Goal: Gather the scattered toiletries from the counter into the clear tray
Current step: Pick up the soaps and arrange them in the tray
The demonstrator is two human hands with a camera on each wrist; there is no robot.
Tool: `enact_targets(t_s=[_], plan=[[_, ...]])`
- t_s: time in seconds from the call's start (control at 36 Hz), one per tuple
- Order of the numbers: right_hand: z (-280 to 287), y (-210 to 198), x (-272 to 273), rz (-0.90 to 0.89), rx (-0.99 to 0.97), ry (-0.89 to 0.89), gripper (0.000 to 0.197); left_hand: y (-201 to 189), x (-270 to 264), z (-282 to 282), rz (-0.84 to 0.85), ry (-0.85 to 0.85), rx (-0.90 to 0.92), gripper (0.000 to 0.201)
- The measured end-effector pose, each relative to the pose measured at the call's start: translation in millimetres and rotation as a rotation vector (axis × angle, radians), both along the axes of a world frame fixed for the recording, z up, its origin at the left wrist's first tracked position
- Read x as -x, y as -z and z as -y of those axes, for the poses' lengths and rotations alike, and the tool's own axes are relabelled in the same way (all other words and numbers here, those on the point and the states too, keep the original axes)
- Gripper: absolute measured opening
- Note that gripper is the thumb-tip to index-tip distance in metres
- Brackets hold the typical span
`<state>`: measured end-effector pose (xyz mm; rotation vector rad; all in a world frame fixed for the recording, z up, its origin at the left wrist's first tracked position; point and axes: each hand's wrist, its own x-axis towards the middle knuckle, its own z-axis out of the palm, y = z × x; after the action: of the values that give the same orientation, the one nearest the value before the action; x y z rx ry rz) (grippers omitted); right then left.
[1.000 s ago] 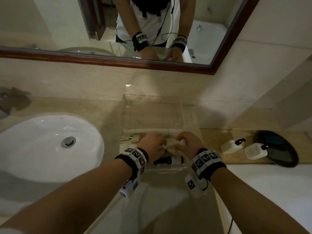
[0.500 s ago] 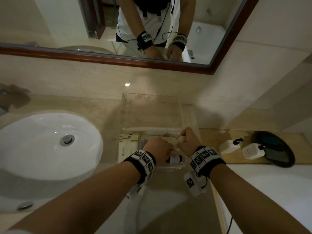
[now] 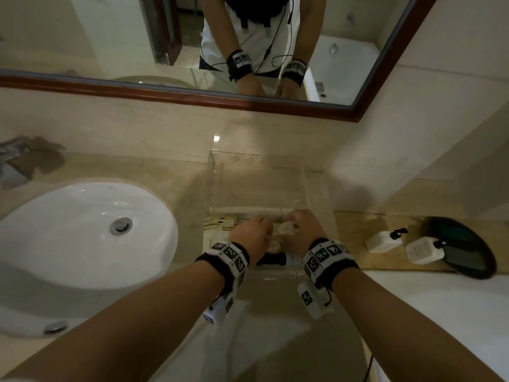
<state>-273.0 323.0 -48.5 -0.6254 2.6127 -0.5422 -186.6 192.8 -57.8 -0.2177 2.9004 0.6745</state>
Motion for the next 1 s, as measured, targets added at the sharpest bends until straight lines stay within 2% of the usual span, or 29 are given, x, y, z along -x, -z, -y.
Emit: enact_targets(t_s=[0.11, 0.33, 0.53, 0.61, 0.75, 0.81, 0.89, 1.0], plan=[[1, 5, -1, -0.034, 0.004, 0.033, 0.026, 0, -4, 1, 0.045, 0.013, -0.025, 0.028], [2, 11, 3, -0.016, -0.060, 0.005, 0.028, -3, -4, 0, 0.096, -0.050, 0.000, 0.020], [-6, 8, 1, -0.002, -0.005, 0.040, 0.009, -2, -3, 0, 0.105, -0.068, -0.003, 0.019], [-18, 9, 1, -0.056, -0.001, -0.034, 0.021, -3, -3, 0, 0.099, -0.074, -0.012, 0.021], [-22, 2, 3, -0.180, 0.067, -0.078, 0.019, -2, -3, 2, 0.094, -0.102, -0.004, 0.019], [-16, -3, 6, -0.155, 0.051, -0.114, 0.016, -2, -2, 2, 0.102, -0.103, 0.012, 0.020], [-8, -14, 2, -0.029, -0.036, -0.178, 0.010, -3, -1, 2, 0.125, -0.112, 0.028, 0.022], [-8, -16, -18, 0.088, -0.241, -0.407, 0.027, -4, -4, 7, 0.116, -0.081, -0.011, 0.021]])
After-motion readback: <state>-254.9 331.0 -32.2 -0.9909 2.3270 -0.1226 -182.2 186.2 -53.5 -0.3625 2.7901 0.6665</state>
